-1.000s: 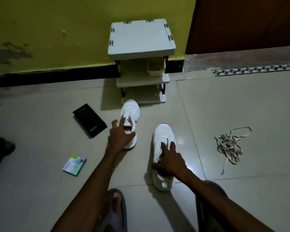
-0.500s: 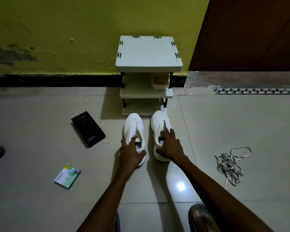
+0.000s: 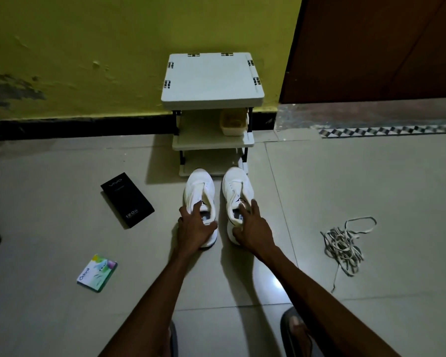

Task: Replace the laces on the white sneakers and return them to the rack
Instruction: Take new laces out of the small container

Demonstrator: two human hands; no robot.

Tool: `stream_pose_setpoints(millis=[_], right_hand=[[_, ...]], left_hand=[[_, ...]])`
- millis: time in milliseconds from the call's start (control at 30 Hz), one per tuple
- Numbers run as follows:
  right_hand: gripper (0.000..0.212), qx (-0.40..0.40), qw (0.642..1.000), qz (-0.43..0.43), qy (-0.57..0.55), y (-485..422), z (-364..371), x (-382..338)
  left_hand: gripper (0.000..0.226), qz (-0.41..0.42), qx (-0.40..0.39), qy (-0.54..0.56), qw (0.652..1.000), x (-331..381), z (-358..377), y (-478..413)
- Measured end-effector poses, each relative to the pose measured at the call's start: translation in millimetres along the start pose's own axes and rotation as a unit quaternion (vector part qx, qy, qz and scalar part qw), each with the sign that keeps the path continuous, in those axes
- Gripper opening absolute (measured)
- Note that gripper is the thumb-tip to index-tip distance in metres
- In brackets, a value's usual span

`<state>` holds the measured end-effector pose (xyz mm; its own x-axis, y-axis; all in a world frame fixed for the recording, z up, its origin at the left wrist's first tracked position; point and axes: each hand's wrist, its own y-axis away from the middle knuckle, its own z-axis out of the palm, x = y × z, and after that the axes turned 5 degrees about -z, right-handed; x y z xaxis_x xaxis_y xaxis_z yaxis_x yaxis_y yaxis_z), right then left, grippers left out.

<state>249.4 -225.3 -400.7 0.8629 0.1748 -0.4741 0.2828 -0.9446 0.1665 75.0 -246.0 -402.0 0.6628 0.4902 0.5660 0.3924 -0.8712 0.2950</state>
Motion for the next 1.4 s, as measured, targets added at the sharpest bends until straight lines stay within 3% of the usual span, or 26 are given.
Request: stream_pose_setpoints(millis=[100,233,367,433,500,633,700,767,900,967,1133,1300,1400], right_hand=[[0.073,-0.013,1.0,0.0,0.009,3,3,-2],[0.076,-0.025,0.991,-0.055,-0.12,9,-21,6],[0.06,-0.017,0.966,0.012,-0.259,19,-55,47],[0.048,0.035,0.981,0.048,-0.183,22,-66,83],[0.052,0.061,0.992,0.105,-0.038,25,-78,122],[0.088,-0.062,0.968,0.214,0.119,32,-98,182],[0.068,-0.139,0.951,0.243,0.128,37,-104,206],[0.051,-0.154,0.949,0.255,0.101,46,-104,220],[0.038,-0.071,0.967,0.209,0.129,47,-89,226],[0.021,-0.038,0.975,0.188,0.115,36,-86,218],[0.001,-0.021,0.989,0.139,0.053,-4,-75,199],[0.022,0.055,0.974,0.184,-0.124,-34,-88,189],[0.021,0.063,0.963,0.246,-0.095,-39,-96,199]], left_hand=[[0.076,-0.004,0.021,-0.037,0.999,5,-1,3],[0.051,0.125,0.153,-0.039,0.979,27,4,17],[0.044,0.216,0.079,-0.007,0.973,53,27,25],[0.049,0.245,0.062,-0.043,0.967,56,44,24],[0.055,0.264,0.058,-0.089,0.959,55,57,23],[0.062,0.269,0.072,-0.18,0.943,62,67,27],[0.066,0.26,0.069,-0.183,0.946,65,71,28],[0.067,0.248,0.069,-0.195,0.946,67,75,27],[0.06,0.232,0.097,-0.22,0.943,69,80,21],[0.054,0.231,0.11,-0.234,0.938,71,80,19],[0.049,0.247,0.145,-0.228,0.931,68,83,12],[0.049,0.234,0.149,-0.22,0.935,66,87,10],[0.05,0.231,0.15,-0.221,0.936,66,87,11]])
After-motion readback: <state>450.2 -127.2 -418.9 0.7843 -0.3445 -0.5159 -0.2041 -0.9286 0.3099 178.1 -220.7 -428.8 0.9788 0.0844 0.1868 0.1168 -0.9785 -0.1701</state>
